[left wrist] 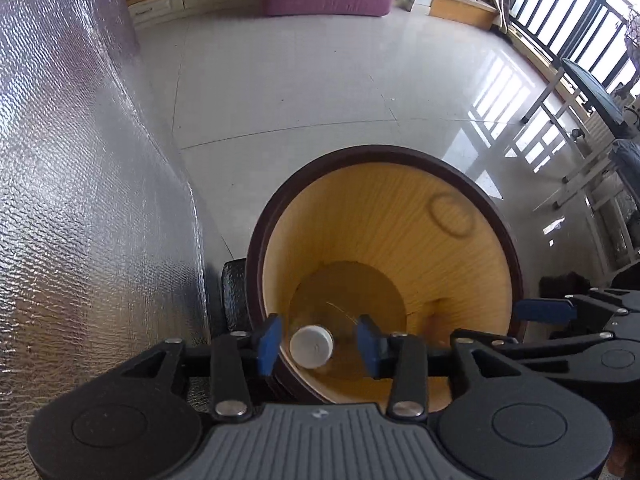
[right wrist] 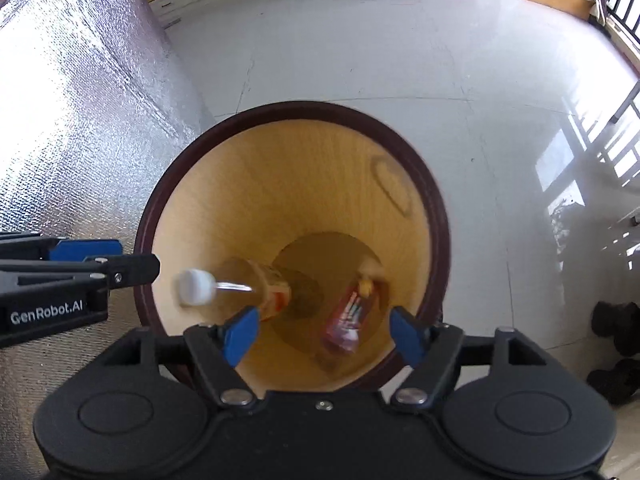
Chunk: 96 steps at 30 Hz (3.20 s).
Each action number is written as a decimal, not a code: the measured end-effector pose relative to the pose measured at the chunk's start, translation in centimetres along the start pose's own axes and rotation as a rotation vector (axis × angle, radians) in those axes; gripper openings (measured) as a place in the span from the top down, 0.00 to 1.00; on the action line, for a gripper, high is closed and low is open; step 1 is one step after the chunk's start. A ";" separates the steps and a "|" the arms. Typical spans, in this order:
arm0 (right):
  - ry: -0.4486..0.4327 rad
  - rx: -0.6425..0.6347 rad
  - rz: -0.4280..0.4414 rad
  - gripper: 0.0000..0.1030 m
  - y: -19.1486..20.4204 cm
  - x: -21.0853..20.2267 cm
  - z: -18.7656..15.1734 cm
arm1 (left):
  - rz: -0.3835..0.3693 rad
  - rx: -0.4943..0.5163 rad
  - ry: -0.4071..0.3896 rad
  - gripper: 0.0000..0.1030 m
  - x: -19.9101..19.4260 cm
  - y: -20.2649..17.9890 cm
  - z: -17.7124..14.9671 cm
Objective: Collect trash
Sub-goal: 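Open the left tool dropping the bottle while the right tool drops the red pack, then raise both open tools away from the wastebasket back toward the table, then move both tools toward the cardboard box and gold wrapper on the table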
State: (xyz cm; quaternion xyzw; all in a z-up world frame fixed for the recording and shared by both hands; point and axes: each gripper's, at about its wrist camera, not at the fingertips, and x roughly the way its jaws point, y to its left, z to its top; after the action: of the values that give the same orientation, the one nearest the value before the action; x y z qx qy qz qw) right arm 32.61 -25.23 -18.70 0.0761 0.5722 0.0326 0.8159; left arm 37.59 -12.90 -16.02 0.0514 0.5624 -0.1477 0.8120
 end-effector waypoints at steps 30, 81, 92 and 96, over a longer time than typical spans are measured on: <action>-0.119 0.023 -0.064 0.00 -2.7 -6.3 -3.0 | 0.033 -0.108 -0.029 0.00 -4.2 2.0 -3.0; -0.637 -0.041 0.022 0.00 9.5 -30.3 -10.1 | 0.086 -0.087 -0.617 0.00 -37.2 12.5 -14.8; -0.703 -0.111 0.153 0.00 19.9 -28.5 -8.9 | 0.137 -0.042 -0.810 0.00 -41.4 23.4 -19.7; -0.716 -0.156 0.166 0.00 23.5 -27.4 -8.5 | 0.131 0.016 -0.805 0.00 -41.1 27.0 -20.5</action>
State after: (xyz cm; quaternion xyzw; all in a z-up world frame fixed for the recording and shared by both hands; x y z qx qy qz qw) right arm 16.01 -5.16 7.75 0.0663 0.2383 0.1138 0.9622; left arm 13.92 25.36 12.45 0.0315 0.1939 -0.1082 0.9745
